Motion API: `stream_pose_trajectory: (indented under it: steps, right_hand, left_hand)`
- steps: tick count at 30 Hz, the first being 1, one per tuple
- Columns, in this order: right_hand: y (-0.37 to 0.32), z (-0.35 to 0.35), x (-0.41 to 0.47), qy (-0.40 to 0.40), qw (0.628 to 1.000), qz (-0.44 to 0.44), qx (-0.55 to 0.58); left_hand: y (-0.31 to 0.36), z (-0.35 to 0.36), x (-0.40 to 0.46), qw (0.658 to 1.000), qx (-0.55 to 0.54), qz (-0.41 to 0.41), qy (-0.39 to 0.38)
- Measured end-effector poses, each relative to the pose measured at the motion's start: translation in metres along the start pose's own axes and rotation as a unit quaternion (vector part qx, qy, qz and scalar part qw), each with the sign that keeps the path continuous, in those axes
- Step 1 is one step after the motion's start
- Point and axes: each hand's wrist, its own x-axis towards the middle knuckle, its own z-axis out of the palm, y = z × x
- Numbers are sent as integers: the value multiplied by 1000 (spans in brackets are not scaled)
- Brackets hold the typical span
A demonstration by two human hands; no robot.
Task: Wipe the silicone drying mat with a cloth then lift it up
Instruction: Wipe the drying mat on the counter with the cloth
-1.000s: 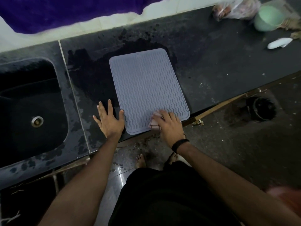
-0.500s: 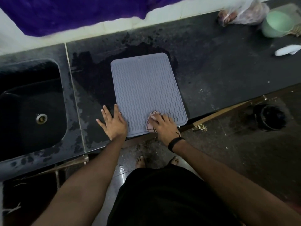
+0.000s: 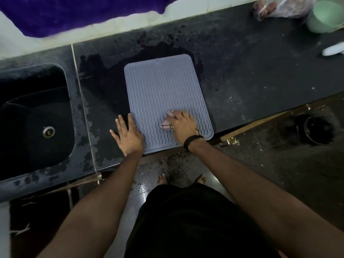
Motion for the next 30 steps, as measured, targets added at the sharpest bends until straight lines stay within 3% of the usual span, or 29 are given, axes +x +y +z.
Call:
stream_pose_trajectory:
  steps: [4, 7, 10, 19, 25, 30]
  right_hand:
    - [0, 15, -6, -38, 999, 17, -9]
    - [-2, 13, -4, -40, 999, 14, -15]
    - [3, 14, -8, -30, 999, -4, -16]
    - [18, 20, -59, -21, 999, -39, -28]
    - [-7, -12, 11, 82, 996, -18, 25]
    - [-19, 5, 29, -18, 1000, -20, -3]
  left_hand:
    - [7, -5, 2, 997, -36, 68, 16]
    - [17, 1, 4, 987, -1, 147, -62]
    - [23, 7, 4, 984, 39, 127, -119]
    - [24, 2, 5, 980, 64, 124, -139]
    - [27, -3, 8, 976, 96, 118, -157]
    - [31, -10, 8, 974, 109, 117, -159]
